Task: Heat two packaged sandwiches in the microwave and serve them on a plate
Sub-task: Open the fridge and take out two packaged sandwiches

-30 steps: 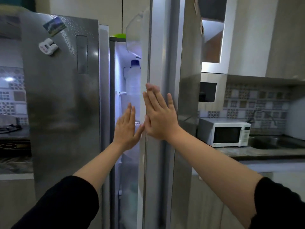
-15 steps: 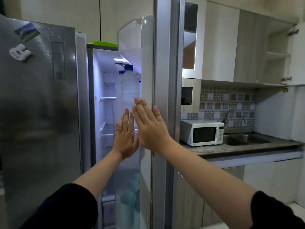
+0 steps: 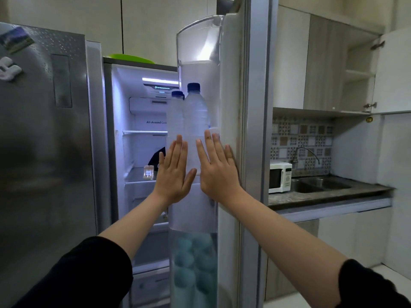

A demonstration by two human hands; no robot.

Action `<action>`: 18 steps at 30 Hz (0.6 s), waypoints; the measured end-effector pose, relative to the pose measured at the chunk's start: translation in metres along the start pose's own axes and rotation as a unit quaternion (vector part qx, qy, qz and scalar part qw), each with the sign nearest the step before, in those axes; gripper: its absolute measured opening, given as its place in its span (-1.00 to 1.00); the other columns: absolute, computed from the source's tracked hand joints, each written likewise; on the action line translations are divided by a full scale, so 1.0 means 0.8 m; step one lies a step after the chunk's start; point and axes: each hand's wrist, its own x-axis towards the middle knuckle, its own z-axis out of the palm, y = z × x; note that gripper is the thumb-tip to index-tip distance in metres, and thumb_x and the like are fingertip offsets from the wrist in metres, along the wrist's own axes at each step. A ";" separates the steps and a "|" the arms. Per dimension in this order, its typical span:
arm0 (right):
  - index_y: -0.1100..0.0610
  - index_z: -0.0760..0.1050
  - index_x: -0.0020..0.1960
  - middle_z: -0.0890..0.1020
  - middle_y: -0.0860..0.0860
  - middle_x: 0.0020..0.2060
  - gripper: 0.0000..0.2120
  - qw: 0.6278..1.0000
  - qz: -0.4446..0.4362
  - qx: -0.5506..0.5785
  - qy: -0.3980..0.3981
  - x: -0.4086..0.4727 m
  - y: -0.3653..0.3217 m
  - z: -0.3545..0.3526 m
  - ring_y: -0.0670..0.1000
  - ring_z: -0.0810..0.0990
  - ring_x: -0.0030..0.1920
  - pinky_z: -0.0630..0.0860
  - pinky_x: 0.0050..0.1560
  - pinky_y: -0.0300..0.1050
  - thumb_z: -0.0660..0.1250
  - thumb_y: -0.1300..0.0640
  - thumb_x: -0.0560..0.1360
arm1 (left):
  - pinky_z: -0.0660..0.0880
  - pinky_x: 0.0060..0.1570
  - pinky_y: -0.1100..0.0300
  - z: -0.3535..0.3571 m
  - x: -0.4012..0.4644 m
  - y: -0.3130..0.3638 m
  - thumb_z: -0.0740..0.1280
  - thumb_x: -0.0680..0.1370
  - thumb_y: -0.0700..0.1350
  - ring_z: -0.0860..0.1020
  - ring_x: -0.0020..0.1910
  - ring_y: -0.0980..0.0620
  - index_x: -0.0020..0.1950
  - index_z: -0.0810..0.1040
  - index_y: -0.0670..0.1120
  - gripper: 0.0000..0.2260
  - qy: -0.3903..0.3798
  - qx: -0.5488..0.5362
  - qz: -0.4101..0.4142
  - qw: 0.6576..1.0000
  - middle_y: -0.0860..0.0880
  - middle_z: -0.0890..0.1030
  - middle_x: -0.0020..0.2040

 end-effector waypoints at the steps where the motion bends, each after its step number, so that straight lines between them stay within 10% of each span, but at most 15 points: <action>1: 0.22 0.18 0.50 0.18 0.22 0.49 -0.39 1.000 0.009 0.002 0.002 -0.005 0.008 0.001 0.23 0.13 0.50 -0.09 0.49 0.15 0.16 0.14 0.46 | -0.09 0.48 -0.15 0.004 0.001 0.007 -0.08 0.62 0.15 -0.09 0.55 -0.05 0.54 -0.20 -0.08 -0.41 0.011 -0.004 0.010 1.000 -0.03 -0.20 0.56; 18: 0.17 -0.06 0.54 0.00 0.15 0.53 -0.42 0.993 0.086 0.072 -0.030 -0.070 0.147 -0.008 0.13 -0.03 0.54 0.06 0.43 0.34 -0.04 0.00 0.58 | 0.12 0.41 -0.21 0.058 0.038 0.146 0.10 0.53 -0.08 0.07 0.53 -0.07 0.50 0.16 -0.24 -0.45 0.039 -0.004 0.082 0.996 -0.17 0.15 0.52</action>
